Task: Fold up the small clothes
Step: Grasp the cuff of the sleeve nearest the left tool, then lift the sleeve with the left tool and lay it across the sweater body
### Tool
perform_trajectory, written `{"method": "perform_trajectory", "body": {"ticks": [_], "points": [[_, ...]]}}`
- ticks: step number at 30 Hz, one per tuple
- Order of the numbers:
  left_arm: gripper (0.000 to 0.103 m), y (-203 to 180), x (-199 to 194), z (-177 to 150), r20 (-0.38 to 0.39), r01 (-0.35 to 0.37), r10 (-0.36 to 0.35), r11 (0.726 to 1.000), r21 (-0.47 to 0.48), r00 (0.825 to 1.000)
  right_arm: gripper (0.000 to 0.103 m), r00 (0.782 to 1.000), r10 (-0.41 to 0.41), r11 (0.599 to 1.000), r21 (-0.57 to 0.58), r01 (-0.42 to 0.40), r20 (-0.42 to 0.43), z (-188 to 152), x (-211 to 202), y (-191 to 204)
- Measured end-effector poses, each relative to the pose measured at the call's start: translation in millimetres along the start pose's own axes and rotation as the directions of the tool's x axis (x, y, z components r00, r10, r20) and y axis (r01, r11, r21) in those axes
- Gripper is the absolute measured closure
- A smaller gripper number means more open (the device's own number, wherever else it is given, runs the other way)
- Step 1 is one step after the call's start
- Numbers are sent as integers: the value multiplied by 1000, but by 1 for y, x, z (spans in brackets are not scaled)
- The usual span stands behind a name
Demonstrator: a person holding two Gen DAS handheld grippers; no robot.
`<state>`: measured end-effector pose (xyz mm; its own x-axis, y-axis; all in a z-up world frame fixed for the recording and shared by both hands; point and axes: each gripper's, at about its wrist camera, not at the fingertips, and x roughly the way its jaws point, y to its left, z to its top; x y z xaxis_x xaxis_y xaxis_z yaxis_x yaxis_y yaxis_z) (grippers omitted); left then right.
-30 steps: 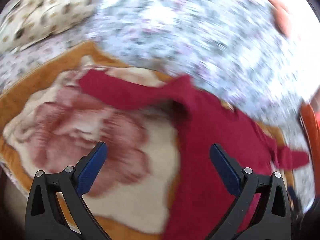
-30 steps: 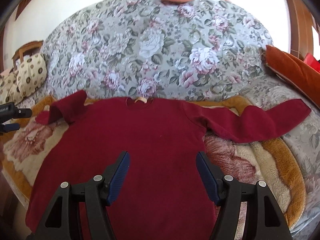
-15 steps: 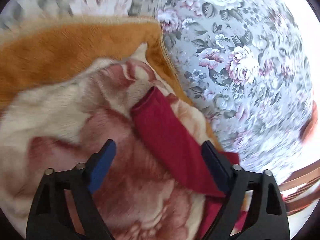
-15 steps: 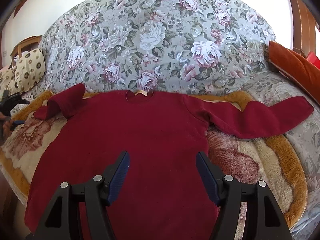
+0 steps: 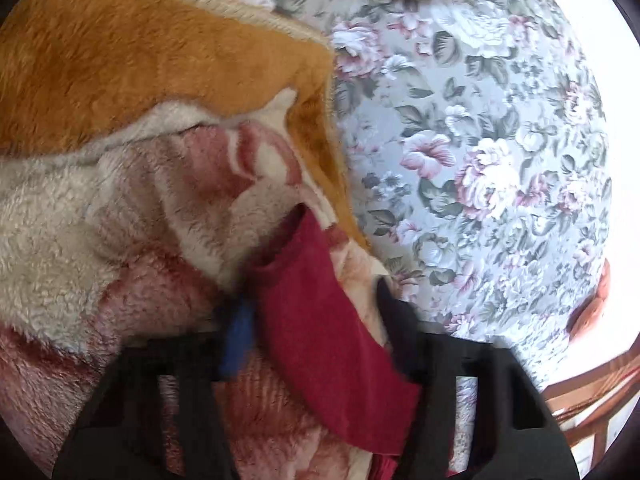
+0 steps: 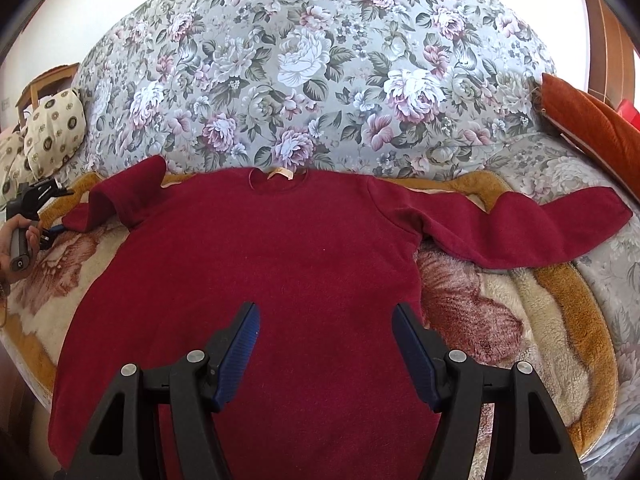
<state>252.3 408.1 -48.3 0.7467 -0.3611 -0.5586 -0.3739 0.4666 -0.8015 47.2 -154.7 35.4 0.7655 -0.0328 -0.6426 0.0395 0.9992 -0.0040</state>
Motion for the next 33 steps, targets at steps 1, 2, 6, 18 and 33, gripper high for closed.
{"method": "perform_trajectory", "body": {"ticks": [1,2,6,18,33], "points": [[87,3,2,-1,0,-44,44,999,-1,999,37,1000,1,1000,2,-1,1,0,0,0],[97,6,4,-2,-2,-92,92,996,-3,996,37,1000,2,1000,3,-2,1,0,0,0],[98,-8,-6,-10,61,-171,167,983,67,984,37,1000,4,1000,5,-4,-1,1,1,-1],[98,-133,-83,-10,261,-165,68,914,371,963,37,1000,22,1000,22,-22,6,-1,-1,-4],[98,-290,98,-291,-384,410,-235,777,478,893,37,998,64,995,74,-66,27,-3,-4,-15]]}}
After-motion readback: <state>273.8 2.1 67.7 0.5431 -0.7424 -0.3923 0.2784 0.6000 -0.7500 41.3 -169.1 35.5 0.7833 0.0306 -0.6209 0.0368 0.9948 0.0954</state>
